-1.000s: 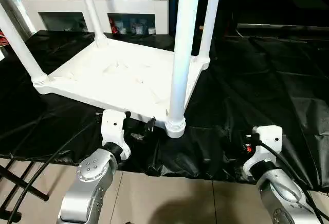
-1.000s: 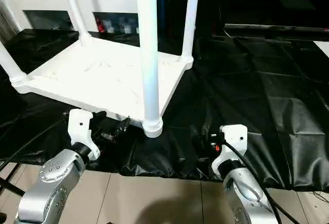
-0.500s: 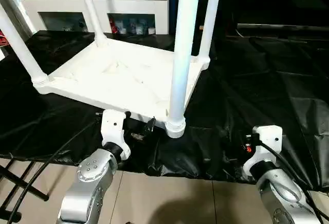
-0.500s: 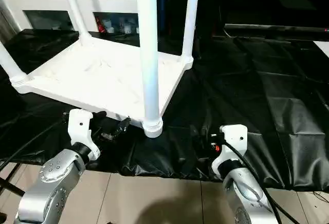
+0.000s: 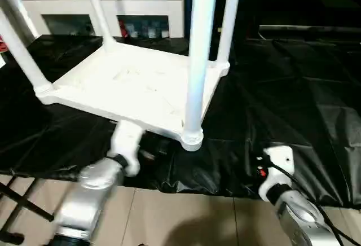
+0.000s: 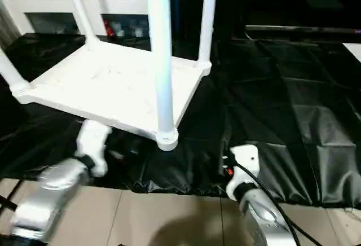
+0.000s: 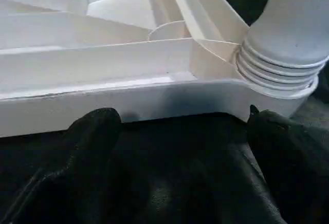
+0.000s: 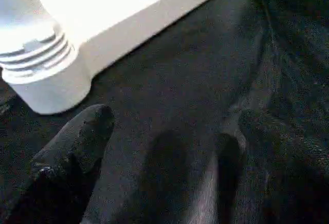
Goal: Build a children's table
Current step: Rotate table base
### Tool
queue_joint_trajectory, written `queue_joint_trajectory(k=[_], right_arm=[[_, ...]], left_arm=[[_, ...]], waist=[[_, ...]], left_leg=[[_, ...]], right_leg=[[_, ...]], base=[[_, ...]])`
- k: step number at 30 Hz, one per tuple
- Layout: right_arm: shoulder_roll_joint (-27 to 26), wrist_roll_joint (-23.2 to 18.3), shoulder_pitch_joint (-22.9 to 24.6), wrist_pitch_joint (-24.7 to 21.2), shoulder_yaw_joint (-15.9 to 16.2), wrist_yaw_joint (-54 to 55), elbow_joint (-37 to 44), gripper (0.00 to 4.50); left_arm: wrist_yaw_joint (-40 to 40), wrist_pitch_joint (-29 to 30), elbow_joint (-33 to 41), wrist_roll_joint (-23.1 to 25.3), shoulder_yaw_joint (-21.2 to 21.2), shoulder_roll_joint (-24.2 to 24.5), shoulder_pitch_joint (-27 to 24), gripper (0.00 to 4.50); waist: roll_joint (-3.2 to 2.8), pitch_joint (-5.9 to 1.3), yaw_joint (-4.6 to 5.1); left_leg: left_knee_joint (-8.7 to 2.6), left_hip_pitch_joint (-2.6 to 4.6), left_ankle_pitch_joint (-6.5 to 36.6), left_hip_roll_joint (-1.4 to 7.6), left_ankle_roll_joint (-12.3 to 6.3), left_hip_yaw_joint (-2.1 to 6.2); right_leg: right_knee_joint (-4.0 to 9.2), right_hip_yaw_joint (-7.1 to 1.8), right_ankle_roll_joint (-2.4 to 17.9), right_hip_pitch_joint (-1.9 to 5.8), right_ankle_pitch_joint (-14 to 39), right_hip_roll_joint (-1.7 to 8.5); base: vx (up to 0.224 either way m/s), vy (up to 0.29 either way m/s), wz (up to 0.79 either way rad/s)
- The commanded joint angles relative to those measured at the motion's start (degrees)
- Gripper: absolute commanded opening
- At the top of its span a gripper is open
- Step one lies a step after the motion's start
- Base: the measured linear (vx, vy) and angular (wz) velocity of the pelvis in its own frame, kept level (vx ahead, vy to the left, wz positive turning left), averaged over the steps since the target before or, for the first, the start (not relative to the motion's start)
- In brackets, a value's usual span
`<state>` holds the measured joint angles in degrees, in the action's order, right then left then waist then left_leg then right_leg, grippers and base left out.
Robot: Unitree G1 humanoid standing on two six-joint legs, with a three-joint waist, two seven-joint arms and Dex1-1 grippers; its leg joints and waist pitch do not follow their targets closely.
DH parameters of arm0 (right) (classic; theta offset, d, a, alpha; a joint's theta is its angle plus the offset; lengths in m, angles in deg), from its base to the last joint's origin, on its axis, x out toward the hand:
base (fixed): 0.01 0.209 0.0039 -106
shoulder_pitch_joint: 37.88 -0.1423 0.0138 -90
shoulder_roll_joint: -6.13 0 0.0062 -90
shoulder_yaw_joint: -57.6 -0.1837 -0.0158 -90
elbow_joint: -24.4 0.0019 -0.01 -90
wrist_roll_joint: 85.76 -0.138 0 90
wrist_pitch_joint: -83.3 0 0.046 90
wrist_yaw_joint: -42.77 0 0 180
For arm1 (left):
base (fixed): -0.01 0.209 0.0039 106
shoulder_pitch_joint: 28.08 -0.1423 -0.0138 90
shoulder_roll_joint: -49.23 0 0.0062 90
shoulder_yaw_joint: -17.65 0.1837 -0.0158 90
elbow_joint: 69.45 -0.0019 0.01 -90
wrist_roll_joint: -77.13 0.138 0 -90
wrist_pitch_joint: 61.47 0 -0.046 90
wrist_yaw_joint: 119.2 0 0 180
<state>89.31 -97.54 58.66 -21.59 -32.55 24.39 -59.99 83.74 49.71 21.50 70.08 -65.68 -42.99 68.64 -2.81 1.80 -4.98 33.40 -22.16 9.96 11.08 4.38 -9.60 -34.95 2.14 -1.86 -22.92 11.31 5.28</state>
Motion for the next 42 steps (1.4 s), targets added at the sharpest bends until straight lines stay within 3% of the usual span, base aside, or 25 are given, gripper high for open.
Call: queue_joint_trajectory(k=[1,2,4,5,6,8,11,14,16,20,21,22,23,24,25,26,28,32,36,40,41,42], right_arm=[[0.17,-2.07,-0.23,0.12,-0.23,-1.81,0.99,4.46],[0.17,-2.07,-0.23,0.12,-0.23,-1.81,0.99,4.46],[0.70,-2.85,-0.77,0.50,0.02,-3.23,1.44,4.46],[0.76,-2.85,-1.22,0.67,0.10,-3.49,1.73,4.46],[0.68,-3.05,-1.61,1.07,0.04,-3.77,2.24,4.46],[0.75,-2.97,-2.33,1.29,-0.48,-3.33,2.78,4.46],[0.20,-4.44,-3.41,1.15,-1.83,-2.95,3.30,4.46],[0.16,-4.30,-5.25,1.08,-1.76,-2.73,2.81,4.46],[-0.97,-4.59,-6.75,0.38,-1.03,-3.00,1.10,4.46],[-1.26,-2.70,-8.30,0.17,0.02,-1.68,-0.07,4.46],[-1.26,-2.70,-8.30,0.17,0.02,-1.68,-0.07,4.46],[-1.97,-2.38,-11.13,2.88,-0.45,-1.72,-4.47,4.46],[-1.74,-1.03,-12.32,3.64,-0.23,-1.06,-6.22,4.46],[-1.78,-0.37,-13.26,4.09,-0.38,-0.52,-7.49,4.46],[-1.88,-0.62,-13.22,3.73,-0.54,-0.63,-7.33,4.46],[-2.03,-0.76,-13.29,3.54,-0.58,-0.67,-7.32,4.46],[-1.82,-0.16,-12.83,3.32,-0.25,-0.38,-6.67,4.46],[-1.19,-0.71,-11.04,2.73,-0.45,-0.28,-4.82,4.46],[-1.44,-1.50,-11.04,3.54,-0.60,-1.36,-5.40,4.46],[-1.17,-2.44,-12.56,3.97,-0.92,-2.74,-6.03,4.46],[-1.01,-2.57,-13.33,4.23,-0.98,-2.98,-6.69,4.46],[-1.01,-2.57,-13.33,4.23,-0.98,-2.98,-6.69,4.46]], left_arm=[[0.29,0.64,0.00,-1.34,-1.06,0.18,0.25,4.50],[0.29,0.64,0.00,-1.34,-1.06,0.18,0.25,4.50],[-0.63,-0.27,-0.25,-1.62,-1.96,0.04,0.68,4.50],[-1.15,-1.28,-0.40,-1.51,-2.67,-0.28,0.88,4.50],[-1.71,-2.30,-0.44,-1.68,-3.63,-0.91,0.98,4.50],[-2.91,-3.40,-0.40,-2.00,-4.77,-2.03,1.30,4.50],[-4.07,-3.66,-0.40,-1.99,-5.23,-2.69,1.76,4.50],[-5.09,-3.66,-0.46,-1.97,-5.65,-2.82,2.40,4.50],[-4.96,-3.99,-0.49,-1.92,-6.52,-2.59,2.25,4.50],[-5.10,-3.04,1.06,-2.51,-7.73,-2.13,1.97,4.50],[-5.10,-3.04,1.06,-2.51,-7.73,-2.13,1.97,4.50],[-6.26,-3.30,0.21,-1.76,-8.49,-1.26,3.19,4.50],[-6.39,-3.33,-0.36,-1.66,-8.71,-0.91,3.77,4.50],[-5.57,-4.35,-1.16,-1.23,-8.24,-0.28,4.03,4.50],[-5.19,-4.76,-1.23,-0.98,-7.98,-0.16,3.88,4.50],[-5.02,-4.91,-1.40,-0.89,-7.97,-0.04,3.93,4.50],[-5.40,-3.72,-1.81,-0.57,-8.00,-0.06,4.07,4.50],[-6.63,-3.85,-2.09,-0.58,-7.53,-1.59,3.94,4.50],[-7.60,-4.65,-1.61,-2.15,-8.19,-3.40,3.49,4.50],[-7.41,-4.32,-0.27,-2.95,-8.51,-4.18,2.68,4.50],[-7.25,-4.55,0.10,-2.66,-8.38,-4.08,2.14,4.50],[-7.25,-4.55,0.10,-2.66,-8.38,-4.08,2.14,4.50]], waist=[[0.73,-2.22,0.05],[0.63,-2.20,0.00],[1.02,-1.86,0.10],[0.88,-1.84,0.05],[1.36,-1.66,0.16],[1.33,-1.48,0.08],[2.23,-1.01,0.14],[2.19,-1.01,0.00],[2.52,-1.62,-0.03],[2.63,-1.49,-0.16],[3.77,-1.63,-0.21],[3.30,-1.09,-0.51],[3.29,-1.34,-0.55],[3.22,-0.78,-0.41],[2.81,-0.97,-0.50],[3.02,-0.88,-0.43],[2.53,-1.11,-0.48],[2.99,-1.39,-0.69],[3.24,-1.38,-0.57],[3.93,-1.78,-0.38],[3.81,-1.79,-0.42],[5.16,-1.99,-0.28]], left_leg=[[-4.24,0.43,16.21,0.93,-1.23,0.26],[-4.27,0.46,16.43,0.93,-1.27,0.30],[-4.42,0.44,17.31,1.00,-1.36,0.25],[-4.46,0.46,17.56,1.02,-1.21,0.30],[-4.53,0.44,17.94,1.04,-1.11,0.24],[-4.64,0.56,18.54,1.11,-0.73,0.29],[-4.80,0.50,18.64,1.17,-0.68,0.25],[-4.76,0.48,17.36,1.20,-0.56,0.34],[-4.46,0.45,14.24,1.20,-0.78,0.33],[-4.27,0.39,12.10,1.18,-1.37,0.17],[-4.23,0.28,11.53,1.13,-1.67,0.07],[-4.14,0.06,11.30,0.87,-3.18,-0.15],[-4.10,0.21,11.30,0.95,-3.51,-0.14],[-4.31,0.11,11.12,0.94,-3.67,-0.10],[-4.23,0.49,11.38,1.02,-3.48,-0.11],[-4.25,0.52,11.57,1.10,-3.50,-0.17],[-4.25,0.71,11.65,1.26,-2.96,-0.04],[-4.20,0.72,11.04,1.28,-0.94,0.04],[-4.35,0.66,13.33,1.31,-0.63,0.00],[-4.28,0.63,13.47,1.39,-0.73,-0.05],[-4.28,0.59,13.15,1.41,-0.73,0.02],[-4.20,0.50,12.65,1.46,-1.14,-0.15]], right_leg=[[4.86,-1.43,7.09,1.97,12.26,1.55],[4.84,-1.43,7.04,1.97,12.89,1.58],[5.16,-1.47,6.55,1.72,15.28,1.53],[5.14,-1.46,6.42,1.70,15.85,1.54],[5.28,-1.46,6.23,1.65,16.48,1.47],[5.35,-1.52,5.95,1.51,17.59,1.57],[5.42,-1.60,5.49,1.38,17.41,1.49],[5.11,-1.62,5.80,1.42,14.94,1.49],[4.42,-1.52,7.28,1.85,9.57,1.50],[4.08,-1.53,8.55,1.96,6.22,1.51],[4.12,-1.45,8.57,2.24,6.06,1.51],[4.20,-1.78,9.03,1.89,6.62,2.07],[4.23,-1.79,9.25,2.01,7.24,2.30],[4.35,-1.72,9.40,1.74,8.38,2.12],[4.33,-1.78,9.50,1.70,8.56,2.06],[4.39,-1.83,9.44,1.71,8.23,2.03],[4.03,-1.75,9.73,1.79,5.79,1.79],[3.52,-1.55,9.89,2.27,1.41,1.46],[3.96,-1.60,9.53,2.28,5.81,1.72],[4.23,-1.62,8.60,2.28,9.54,1.86],[4.09,-1.60,8.61,2.31,9.43,1.92],[4.19,-1.56,8.47,2.49,9.46,1.88]], base=[[0.000,0.000,0.00],[0.000,0.000,0.00],[0.000,0.000,0.00],[0.000,0.000,0.00],[0.000,0.000,0.00],[0.000,0.000,0.00],[0.000,0.000,0.00],[0.000,0.000,0.00],[0.000,0.000,0.00],[0.000,0.000,0.00],[0.000,0.000,0.00],[0.000,0.000,0.00],[0.000,0.000,0.00],[0.000,0.000,0.00],[0.000,0.000,0.00],[0.000,0.000,0.00],[0.000,0.000,0.00],[0.000,0.000,0.00],[0.000,0.000,0.00],[0.000,0.000,0.00],[0.000,0.000,0.00],[0.000,0.000,0.00]])
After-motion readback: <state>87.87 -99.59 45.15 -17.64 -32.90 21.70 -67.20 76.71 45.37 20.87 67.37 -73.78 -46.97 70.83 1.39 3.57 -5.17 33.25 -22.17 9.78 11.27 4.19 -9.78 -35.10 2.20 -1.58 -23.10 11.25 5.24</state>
